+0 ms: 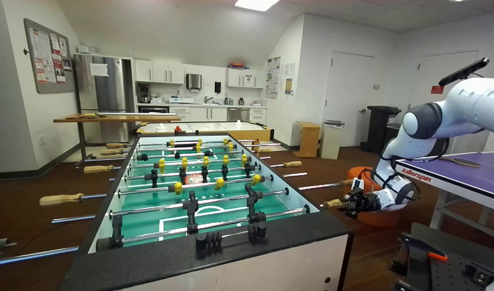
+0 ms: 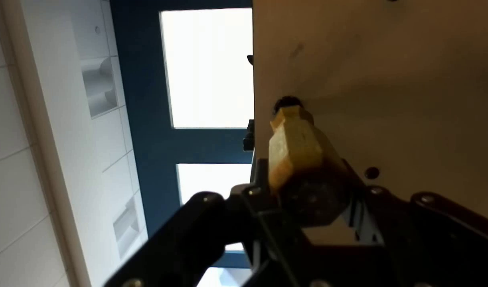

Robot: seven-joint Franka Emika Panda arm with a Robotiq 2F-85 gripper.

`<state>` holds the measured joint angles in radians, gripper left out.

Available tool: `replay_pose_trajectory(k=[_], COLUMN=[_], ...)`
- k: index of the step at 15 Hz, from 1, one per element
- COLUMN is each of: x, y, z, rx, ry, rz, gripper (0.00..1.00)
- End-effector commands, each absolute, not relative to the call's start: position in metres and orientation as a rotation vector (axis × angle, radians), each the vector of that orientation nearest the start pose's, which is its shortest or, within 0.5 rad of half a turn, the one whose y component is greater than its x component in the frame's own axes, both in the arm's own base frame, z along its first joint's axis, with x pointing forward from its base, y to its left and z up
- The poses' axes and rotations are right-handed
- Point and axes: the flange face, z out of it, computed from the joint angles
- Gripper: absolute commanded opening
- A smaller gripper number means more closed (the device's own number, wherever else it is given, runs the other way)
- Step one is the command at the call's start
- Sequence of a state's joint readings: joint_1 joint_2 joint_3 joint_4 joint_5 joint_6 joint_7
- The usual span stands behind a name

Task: Rotate the first rod on the foosball table clockwise

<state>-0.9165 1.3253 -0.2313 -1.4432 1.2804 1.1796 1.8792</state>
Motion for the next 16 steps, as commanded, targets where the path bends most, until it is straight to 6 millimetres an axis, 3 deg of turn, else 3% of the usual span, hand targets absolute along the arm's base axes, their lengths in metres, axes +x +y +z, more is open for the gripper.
replay_pose_trajectory(k=[1,2,3,8,16], x=[0.324,0.323,0.322,0.303,0.286], y=[-0.409,-0.409,-0.408,-0.396,-0.394], z=[-0.046,-0.045,-0.044,-0.026,-0.017], rx=[0.648,0.682,0.709,0.67,0.653], ry=[1.73,1.718,1.7,1.508,1.479], rz=[2.138,2.158,2.177,2.342,2.395], gripper=[0.33,0.66,0.67,1.0,1.0])
